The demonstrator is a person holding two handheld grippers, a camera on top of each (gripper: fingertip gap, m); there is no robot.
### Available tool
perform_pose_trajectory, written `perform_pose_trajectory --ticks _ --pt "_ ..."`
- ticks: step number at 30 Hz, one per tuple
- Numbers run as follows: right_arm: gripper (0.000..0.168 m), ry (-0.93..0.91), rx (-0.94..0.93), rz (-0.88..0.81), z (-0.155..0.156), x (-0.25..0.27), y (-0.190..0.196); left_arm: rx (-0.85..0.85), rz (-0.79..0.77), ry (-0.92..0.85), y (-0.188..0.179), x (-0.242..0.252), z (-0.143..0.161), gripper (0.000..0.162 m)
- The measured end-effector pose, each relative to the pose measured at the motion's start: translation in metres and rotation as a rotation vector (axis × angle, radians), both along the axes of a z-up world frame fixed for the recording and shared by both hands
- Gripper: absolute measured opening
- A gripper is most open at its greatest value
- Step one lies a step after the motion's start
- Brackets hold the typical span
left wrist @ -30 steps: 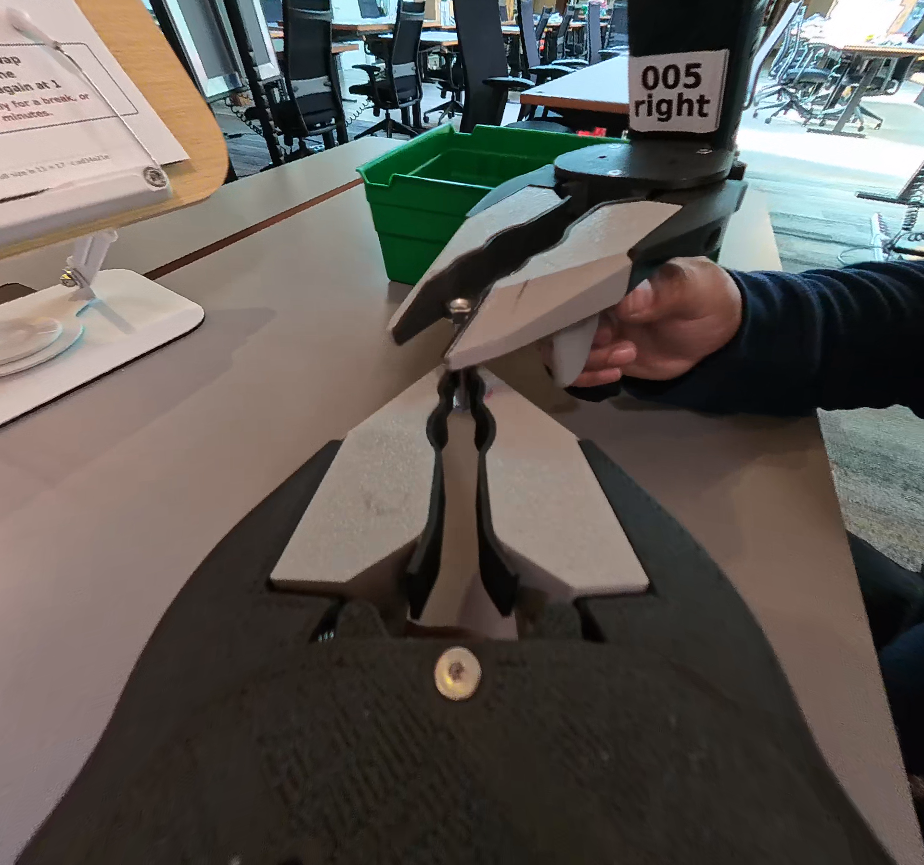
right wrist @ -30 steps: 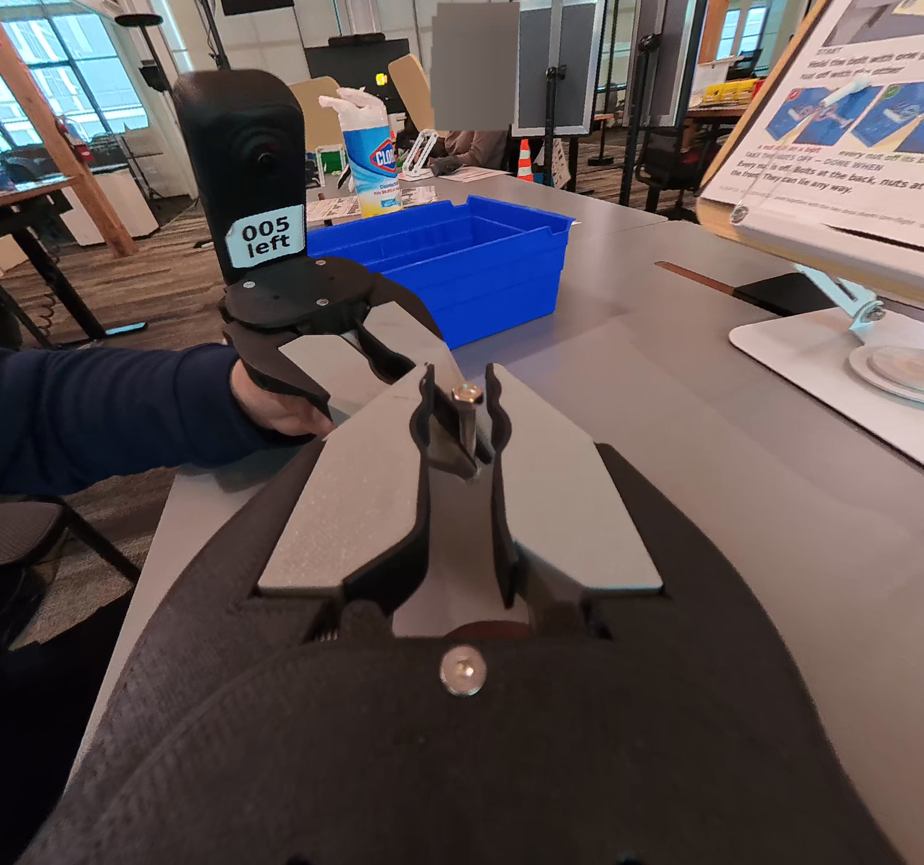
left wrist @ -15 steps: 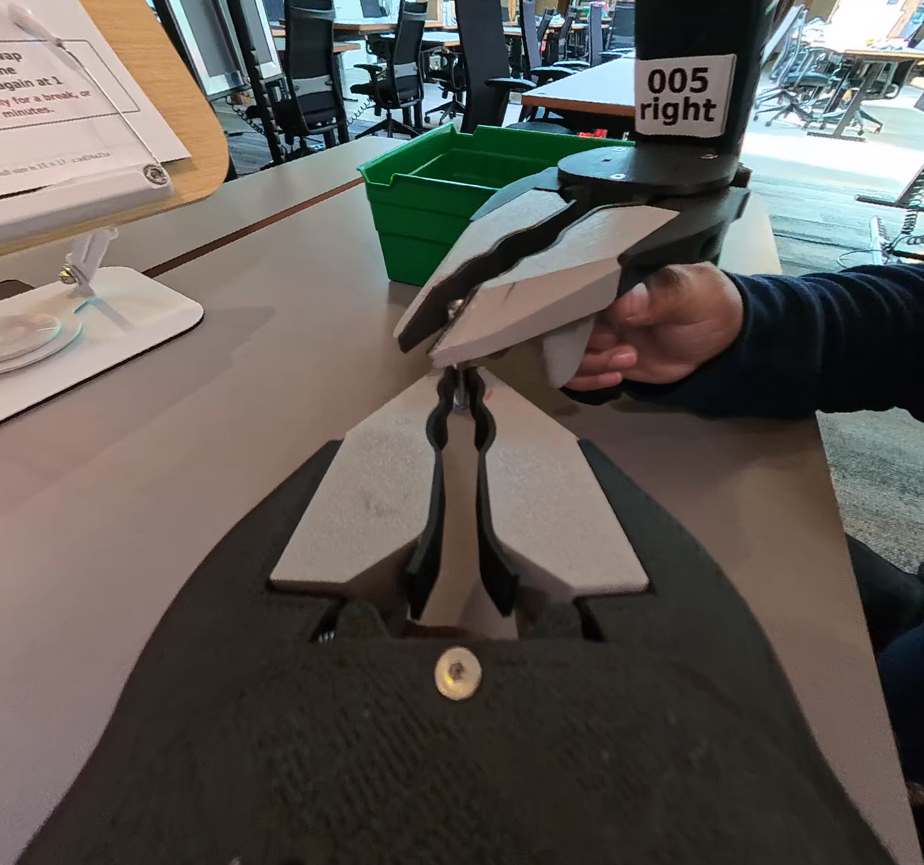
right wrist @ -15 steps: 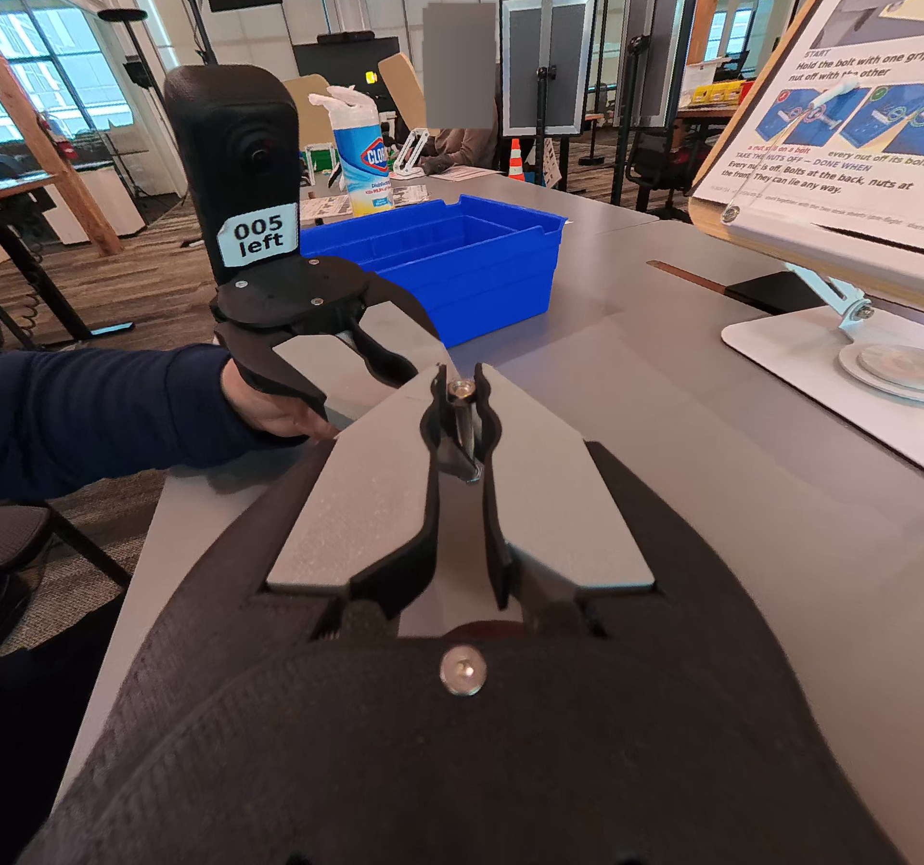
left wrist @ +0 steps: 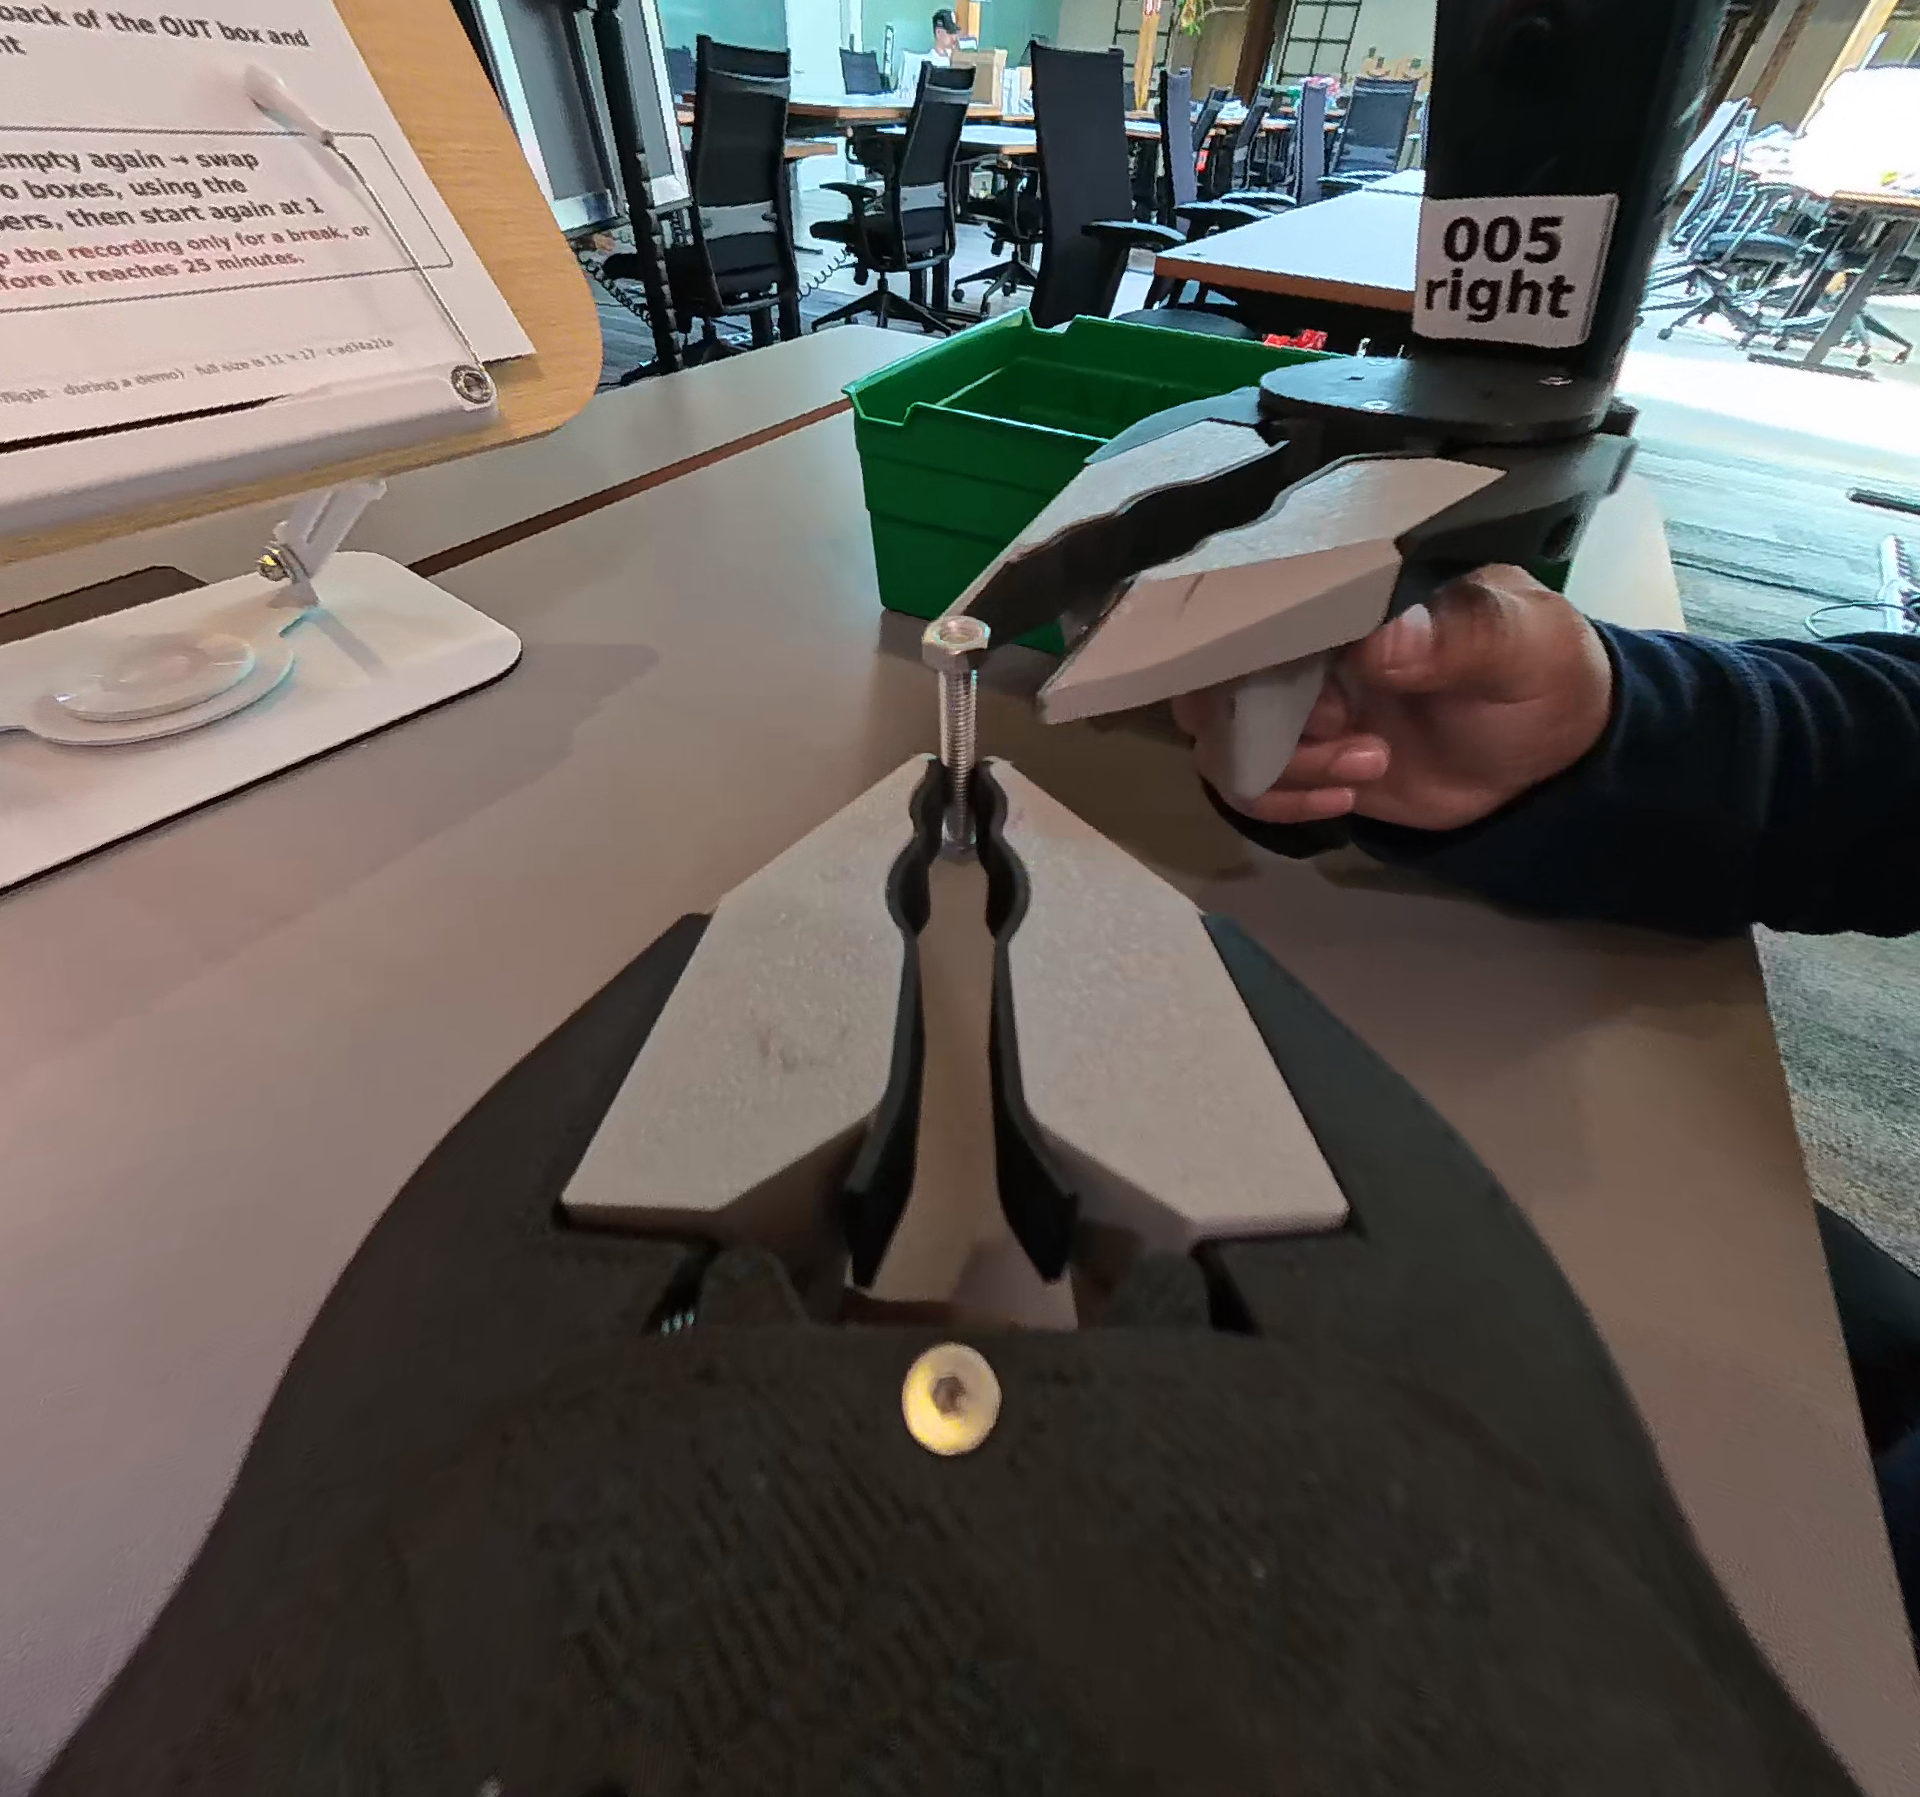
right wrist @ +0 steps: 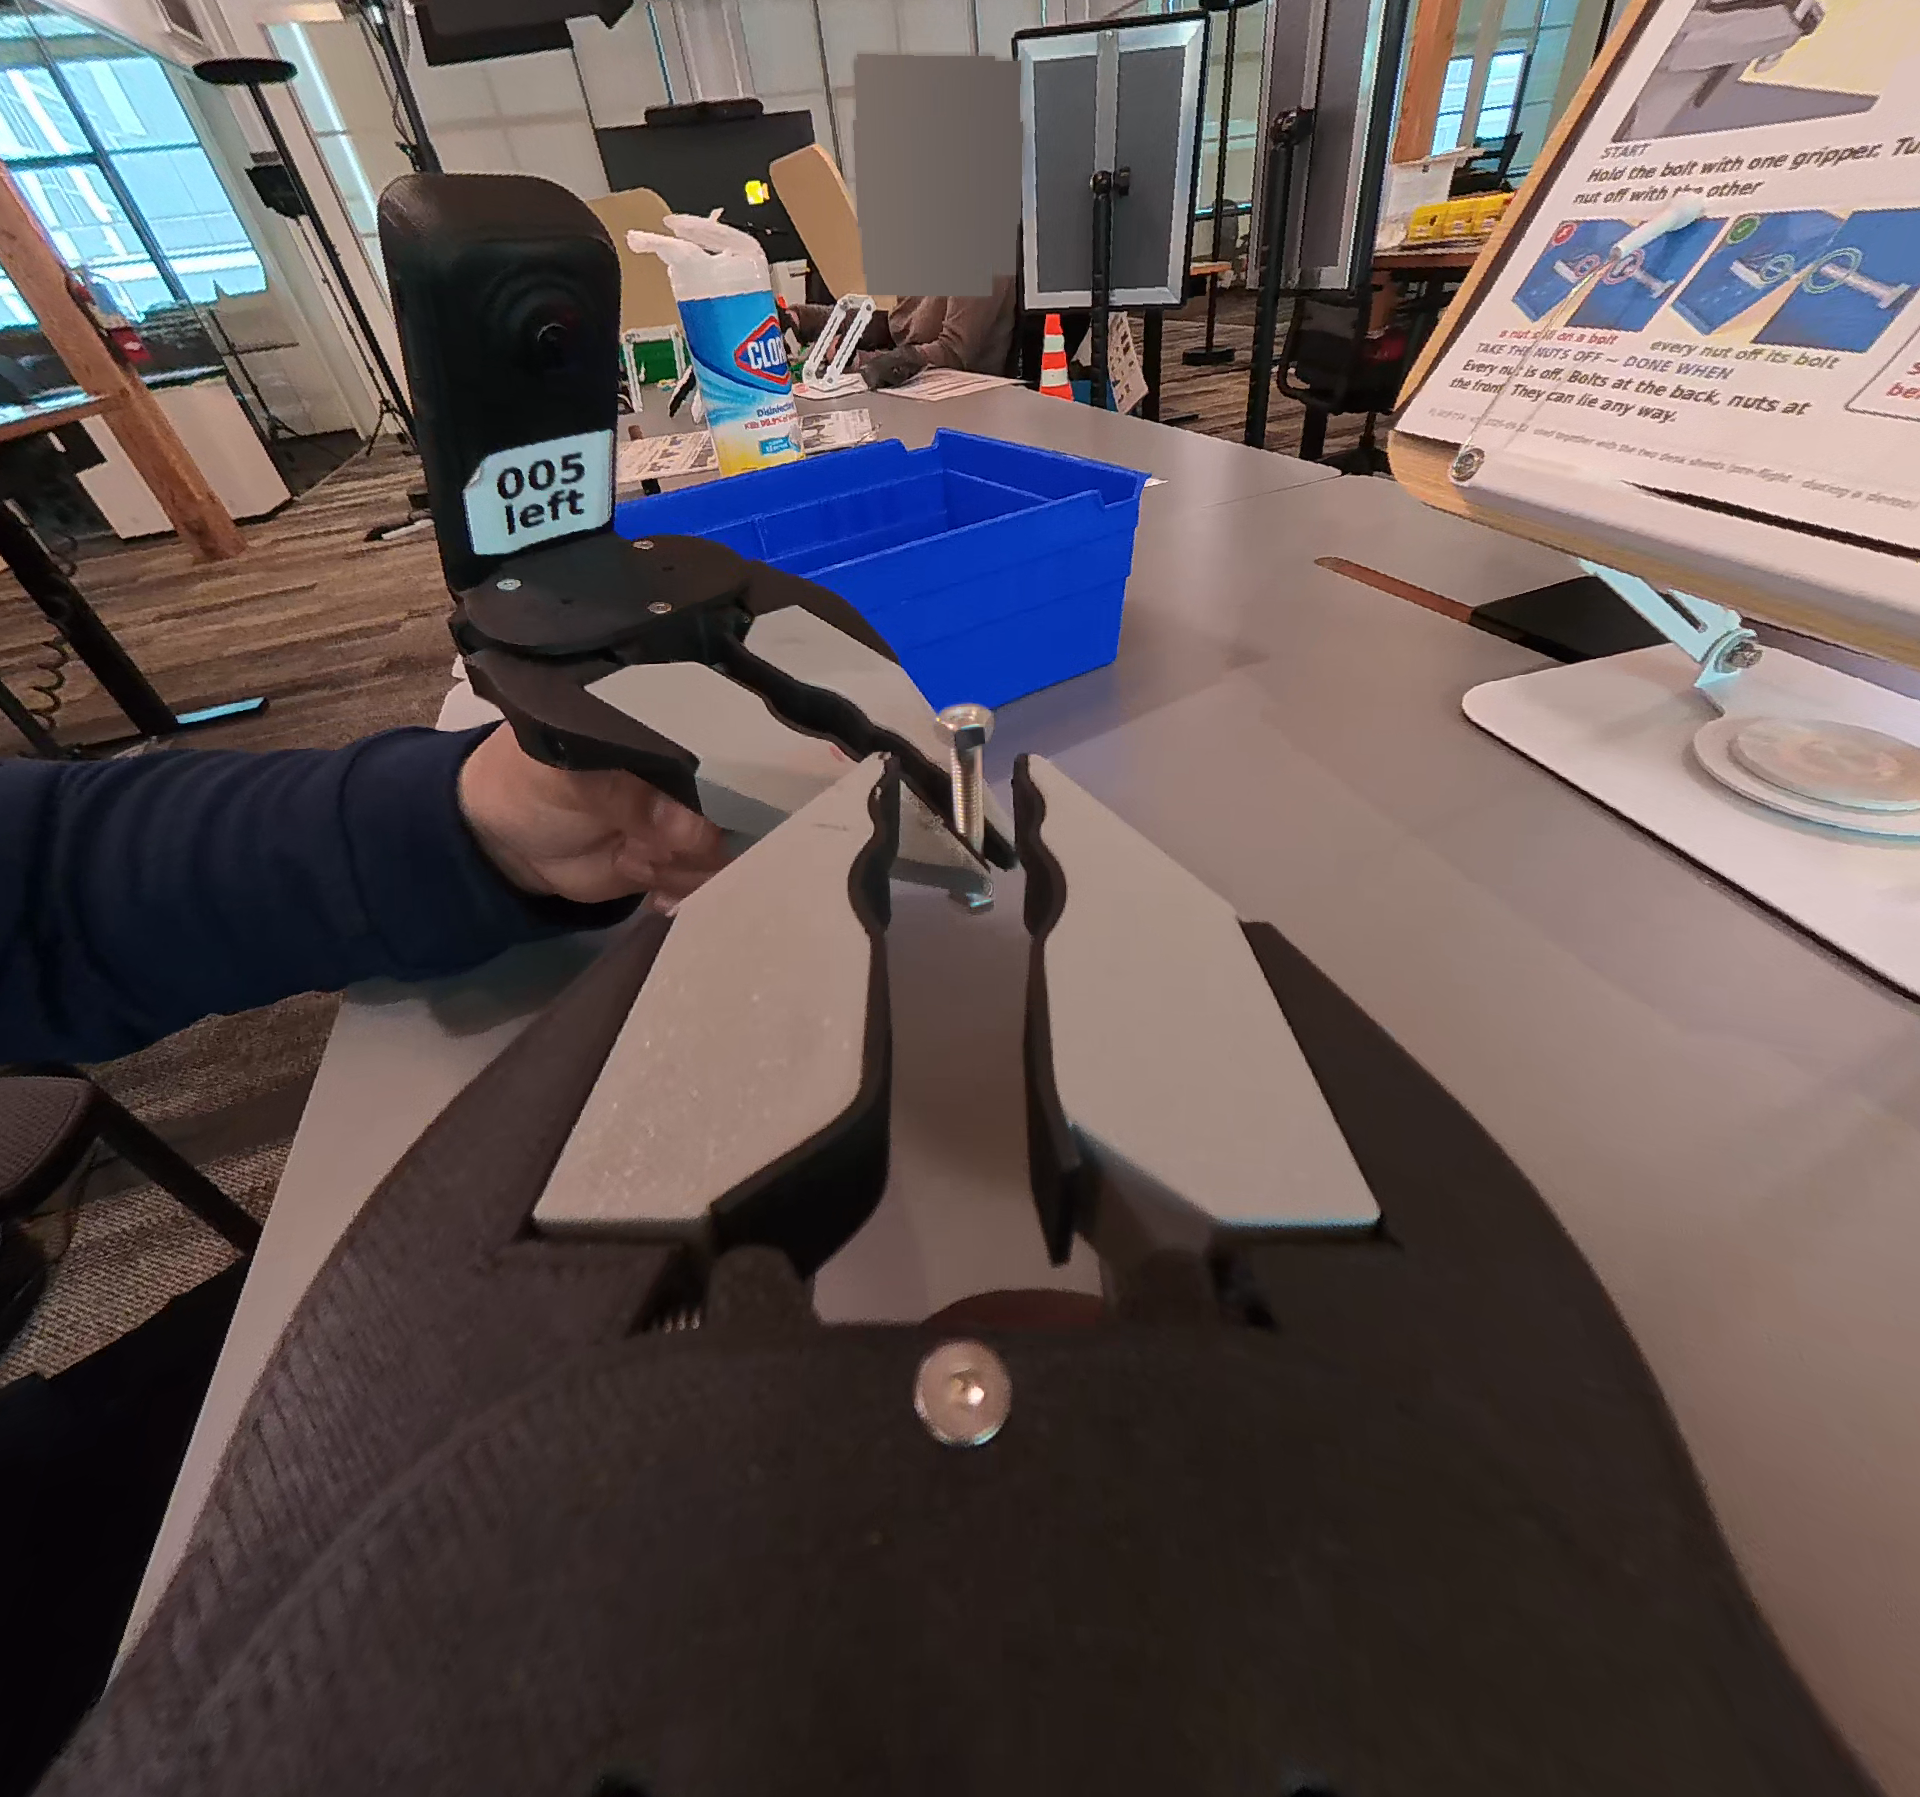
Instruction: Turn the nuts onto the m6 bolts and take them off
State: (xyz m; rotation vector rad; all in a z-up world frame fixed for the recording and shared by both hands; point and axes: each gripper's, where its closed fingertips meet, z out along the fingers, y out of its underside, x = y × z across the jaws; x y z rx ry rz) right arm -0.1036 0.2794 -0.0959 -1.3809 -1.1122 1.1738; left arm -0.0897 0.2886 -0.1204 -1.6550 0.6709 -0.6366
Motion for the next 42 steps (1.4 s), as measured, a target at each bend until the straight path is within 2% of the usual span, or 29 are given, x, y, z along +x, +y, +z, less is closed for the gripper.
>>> perform_pose_trajectory --ticks 12,26,35,42 --pt "0.013 -0.021 0.013 0.021 -0.005 -0.008 -0.008 -0.001 -0.062 0.039 -0.009 0.018 -0.006 0.002" --pt "0.017 0.007 0.005 -0.010 0.001 0.000 -0.001 -0.018 -0.001 0.012 0.000 0.004 -0.005 0.002" --pt "0.007 -0.003 -0.005 0.030 -0.003 -0.007 -0.010 -0.021 -0.085 0.028 -0.011 0.020 -0.008 0.002" --pt "0.007 -0.003 -0.004 0.030 -0.003 -0.007 -0.010 -0.014 -0.078 0.032 -0.011 0.020 -0.007 0.002"
